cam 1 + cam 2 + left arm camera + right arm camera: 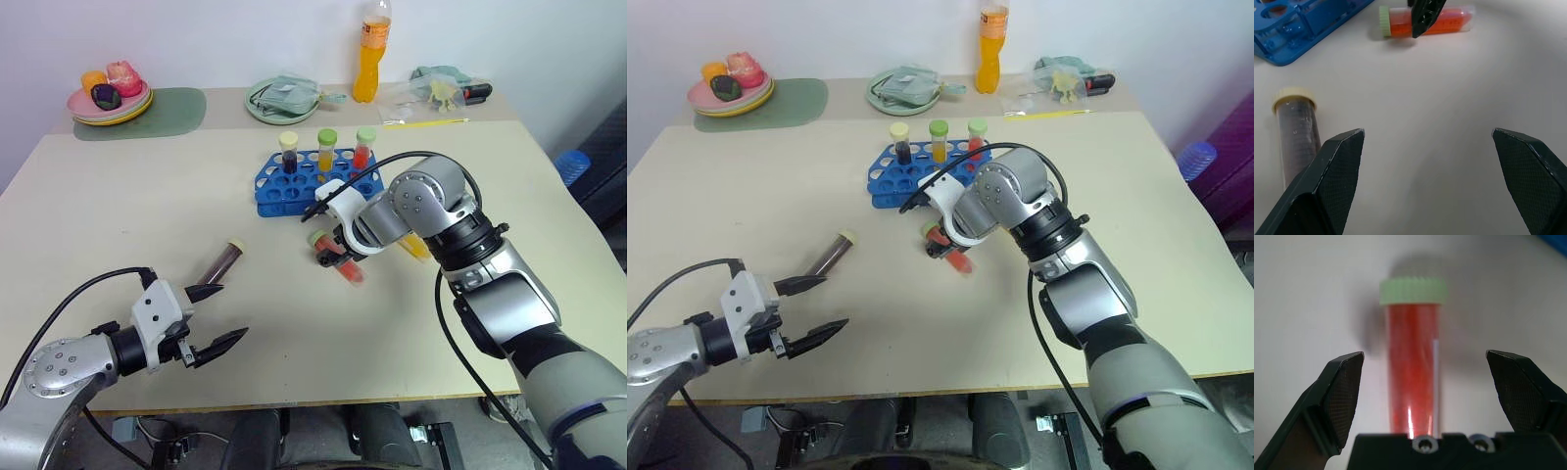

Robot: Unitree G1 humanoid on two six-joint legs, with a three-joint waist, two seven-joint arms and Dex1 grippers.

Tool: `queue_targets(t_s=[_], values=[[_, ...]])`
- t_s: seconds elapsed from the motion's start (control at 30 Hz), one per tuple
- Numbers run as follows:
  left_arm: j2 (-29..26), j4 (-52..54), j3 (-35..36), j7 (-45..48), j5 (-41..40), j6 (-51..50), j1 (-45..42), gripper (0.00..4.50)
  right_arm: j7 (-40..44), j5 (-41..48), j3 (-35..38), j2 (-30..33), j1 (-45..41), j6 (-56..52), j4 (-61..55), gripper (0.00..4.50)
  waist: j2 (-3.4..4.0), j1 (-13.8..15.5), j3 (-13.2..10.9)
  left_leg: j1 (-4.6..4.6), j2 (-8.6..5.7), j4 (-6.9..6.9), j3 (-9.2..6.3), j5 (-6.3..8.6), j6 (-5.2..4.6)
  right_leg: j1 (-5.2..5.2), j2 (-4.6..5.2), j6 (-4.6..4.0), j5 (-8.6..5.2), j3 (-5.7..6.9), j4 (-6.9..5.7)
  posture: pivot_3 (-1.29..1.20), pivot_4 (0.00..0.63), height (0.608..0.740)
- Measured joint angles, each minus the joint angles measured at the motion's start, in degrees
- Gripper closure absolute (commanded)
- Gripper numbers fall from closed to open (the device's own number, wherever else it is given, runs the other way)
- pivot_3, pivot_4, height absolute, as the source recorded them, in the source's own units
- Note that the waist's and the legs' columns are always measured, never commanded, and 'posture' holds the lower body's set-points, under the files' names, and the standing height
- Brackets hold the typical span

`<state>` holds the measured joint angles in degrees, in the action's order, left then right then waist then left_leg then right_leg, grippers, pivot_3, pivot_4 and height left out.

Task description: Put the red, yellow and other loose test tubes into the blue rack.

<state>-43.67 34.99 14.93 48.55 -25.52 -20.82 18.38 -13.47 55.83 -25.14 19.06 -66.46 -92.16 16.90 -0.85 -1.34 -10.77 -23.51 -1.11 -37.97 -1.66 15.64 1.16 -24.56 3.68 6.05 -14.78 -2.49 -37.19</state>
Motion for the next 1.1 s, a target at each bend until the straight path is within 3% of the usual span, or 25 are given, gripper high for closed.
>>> queue_targets(t_s=[0.17,0.2,0.3,0.43,0.53,0.6,0.8,1.1], values=[[0.04,0.00,0.00,-0.11,-0.02,0.11,0.00,0.00,-2.51,2.19,-0.24,-0.04,0.01,0.00,0.93,3.37,0.00,-0.08,0.00,0.00,0.01,0.00,0.00,0.00,-0.01,0.00,-0.03,0.00,0.00,0.01,0.00,0.00,0.150,0.729],[0.04,0.00,0.00,-0.12,-0.02,0.11,0.01,0.00,-2.97,2.49,-0.18,-0.05,0.01,0.00,0.96,3.68,0.00,-0.08,0.00,0.00,0.01,0.00,0.00,0.00,-0.01,0.01,-0.03,0.00,0.00,0.00,0.00,0.00,0.150,0.729],[0.05,0.00,0.02,-0.18,-0.02,0.15,0.09,0.00,-2.89,3.51,0.28,0.18,0.00,-0.01,-0.20,3.76,0.02,-0.08,-0.02,0.00,0.01,0.00,0.00,0.00,-0.01,0.01,-0.04,0.00,0.00,0.01,0.00,0.00,0.150,0.729],[0.38,0.05,0.16,-0.62,0.02,0.24,0.50,0.00,2.08,1.92,4.57,1.44,-0.01,0.90,-11.31,3.76,0.04,-0.04,-0.03,-0.02,0.04,0.00,-0.02,0.01,-0.03,0.00,-0.08,0.01,0.00,0.02,0.03,0.00,0.150,0.729],[3.59,0.64,2.55,-3.32,0.01,0.50,2.08,0.00,17.64,-2.09,13.78,7.42,8.62,22.55,-27.37,3.76,0.00,0.66,-0.01,-0.04,0.00,-0.05,-0.07,0.11,-0.18,0.17,-0.04,0.08,-0.02,0.11,0.22,0.00,0.150,0.729],[5.03,0.67,2.96,-5.27,-0.14,0.27,1.03,0.00,21.54,-7.64,16.62,8.39,12.71,33.29,-30.21,3.76,-0.08,0.56,0.05,0.04,-0.02,-0.12,-0.03,0.10,-0.18,0.25,-0.03,0.09,-0.02,0.08,0.19,0.00,0.150,0.729],[11.58,1.17,-1.30,-12.19,-1.27,-1.54,-8.54,0.00,18.56,-26.43,19.54,-0.32,25.11,60.08,-17.43,3.76,-0.22,0.34,0.17,0.15,0.01,-0.19,-0.01,0.04,-0.07,0.23,-0.08,0.07,0.00,0.02,-0.10,0.00,0.150,0.729],[17.70,0.84,-11.24,-18.13,1.10,-2.60,-16.29,0.00,18.46,-39.68,22.85,-10.31,26.02,88.05,1.27,3.76,-0.19,0.13,0.16,0.12,0.01,-0.08,0.04,0.02,-0.04,0.11,-0.10,0.07,0.00,-0.04,-0.10,0.00,0.150,0.729]])
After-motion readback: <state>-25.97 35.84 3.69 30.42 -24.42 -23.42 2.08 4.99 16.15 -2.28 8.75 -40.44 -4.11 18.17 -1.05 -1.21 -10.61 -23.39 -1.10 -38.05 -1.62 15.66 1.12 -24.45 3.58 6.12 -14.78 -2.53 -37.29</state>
